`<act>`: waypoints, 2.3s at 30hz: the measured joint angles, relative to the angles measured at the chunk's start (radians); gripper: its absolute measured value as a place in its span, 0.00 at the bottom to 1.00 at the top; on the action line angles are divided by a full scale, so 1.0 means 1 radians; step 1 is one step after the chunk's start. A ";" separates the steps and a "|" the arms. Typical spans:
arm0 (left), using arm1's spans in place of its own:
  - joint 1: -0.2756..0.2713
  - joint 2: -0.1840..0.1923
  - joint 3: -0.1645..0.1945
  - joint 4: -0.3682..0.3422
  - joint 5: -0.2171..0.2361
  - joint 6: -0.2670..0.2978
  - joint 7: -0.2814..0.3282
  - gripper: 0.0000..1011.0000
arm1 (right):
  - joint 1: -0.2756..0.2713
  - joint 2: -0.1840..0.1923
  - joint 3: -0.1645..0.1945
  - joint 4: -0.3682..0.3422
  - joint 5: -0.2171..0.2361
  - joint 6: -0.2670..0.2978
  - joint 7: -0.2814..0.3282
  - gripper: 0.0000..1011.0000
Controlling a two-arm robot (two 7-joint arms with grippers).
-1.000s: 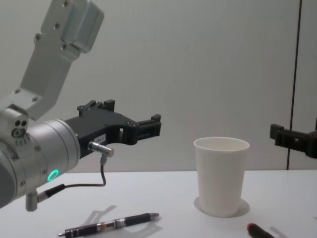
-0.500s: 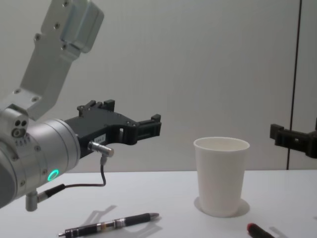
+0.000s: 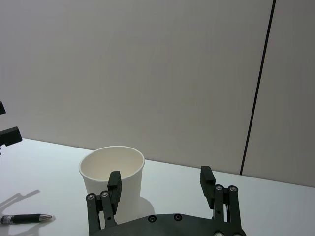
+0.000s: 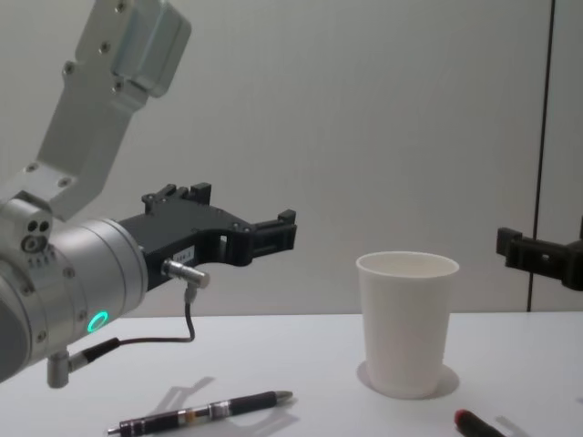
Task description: Place the pen into the pen holder.
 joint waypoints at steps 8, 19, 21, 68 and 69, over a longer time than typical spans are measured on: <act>0.000 0.000 0.000 0.000 0.000 0.000 0.000 0.99 | 0.000 0.000 0.000 0.000 0.000 0.000 0.000 0.99; 0.012 0.013 -0.009 -0.010 -0.016 -0.001 -0.011 0.99 | 0.000 0.000 0.000 0.000 0.000 0.000 0.000 0.99; 0.015 0.018 -0.013 -0.013 -0.023 -0.003 -0.017 0.99 | 0.000 0.000 0.000 0.000 0.000 0.000 0.000 0.99; 0.009 0.139 -0.099 0.077 -0.190 -0.013 -0.456 0.99 | 0.000 0.000 0.000 0.000 0.000 0.000 0.000 0.99; 0.003 0.138 -0.100 0.087 -0.188 -0.007 -0.468 0.99 | 0.000 0.000 0.000 0.000 0.000 0.000 0.000 0.99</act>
